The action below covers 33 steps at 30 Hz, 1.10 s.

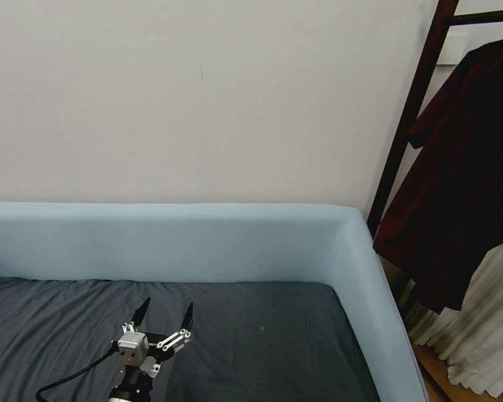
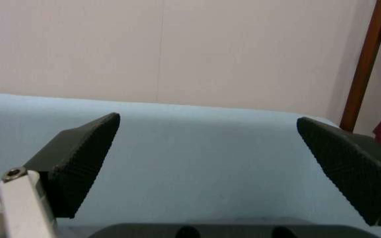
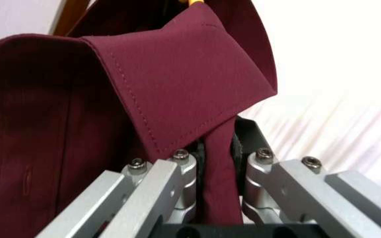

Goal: Pick up the clothes from the sofa and hang them on the clothes hanger.

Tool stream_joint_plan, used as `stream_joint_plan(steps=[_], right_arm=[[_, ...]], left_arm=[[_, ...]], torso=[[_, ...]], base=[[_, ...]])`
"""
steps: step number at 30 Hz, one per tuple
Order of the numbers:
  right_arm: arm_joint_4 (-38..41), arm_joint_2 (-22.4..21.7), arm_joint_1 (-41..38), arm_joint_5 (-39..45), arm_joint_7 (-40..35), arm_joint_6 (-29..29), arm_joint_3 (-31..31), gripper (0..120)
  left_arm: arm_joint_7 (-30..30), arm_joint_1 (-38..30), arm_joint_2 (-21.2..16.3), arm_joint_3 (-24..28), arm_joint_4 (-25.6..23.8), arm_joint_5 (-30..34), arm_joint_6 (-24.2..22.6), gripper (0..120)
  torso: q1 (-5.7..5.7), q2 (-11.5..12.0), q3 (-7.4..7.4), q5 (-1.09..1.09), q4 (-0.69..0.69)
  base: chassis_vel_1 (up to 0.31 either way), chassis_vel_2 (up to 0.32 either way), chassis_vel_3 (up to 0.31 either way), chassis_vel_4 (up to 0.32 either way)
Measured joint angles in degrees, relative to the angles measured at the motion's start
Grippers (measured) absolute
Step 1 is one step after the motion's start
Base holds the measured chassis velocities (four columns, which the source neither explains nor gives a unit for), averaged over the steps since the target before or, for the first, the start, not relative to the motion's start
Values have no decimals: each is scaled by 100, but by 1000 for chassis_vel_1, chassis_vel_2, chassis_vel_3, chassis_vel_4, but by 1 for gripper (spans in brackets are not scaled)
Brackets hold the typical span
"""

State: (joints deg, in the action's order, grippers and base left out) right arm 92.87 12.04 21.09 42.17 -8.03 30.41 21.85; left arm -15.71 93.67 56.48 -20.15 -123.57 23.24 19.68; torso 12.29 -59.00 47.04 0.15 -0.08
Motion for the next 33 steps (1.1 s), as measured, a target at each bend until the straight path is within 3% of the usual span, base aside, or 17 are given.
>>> stream_joint_plan(steps=[5,20,33], right_arm=[[207,63,-115,209,-531,468,0,8],[204,303,-485,628,-1013,1074,-209,8],[134,415,-564,740,-1229,1162,-339,8]], left_arm=[[0,0,0,0,0,0,0,100],[0,0,0,0,0,0,0,100],[0,0,0,0,0,0,0,100]], torso=[[0,0,0,-1,0],[0,0,0,-1,0],[0,0,0,-1,-1]], base=[[0,0,0,0],[0,0,0,0],[0,0,0,0]])
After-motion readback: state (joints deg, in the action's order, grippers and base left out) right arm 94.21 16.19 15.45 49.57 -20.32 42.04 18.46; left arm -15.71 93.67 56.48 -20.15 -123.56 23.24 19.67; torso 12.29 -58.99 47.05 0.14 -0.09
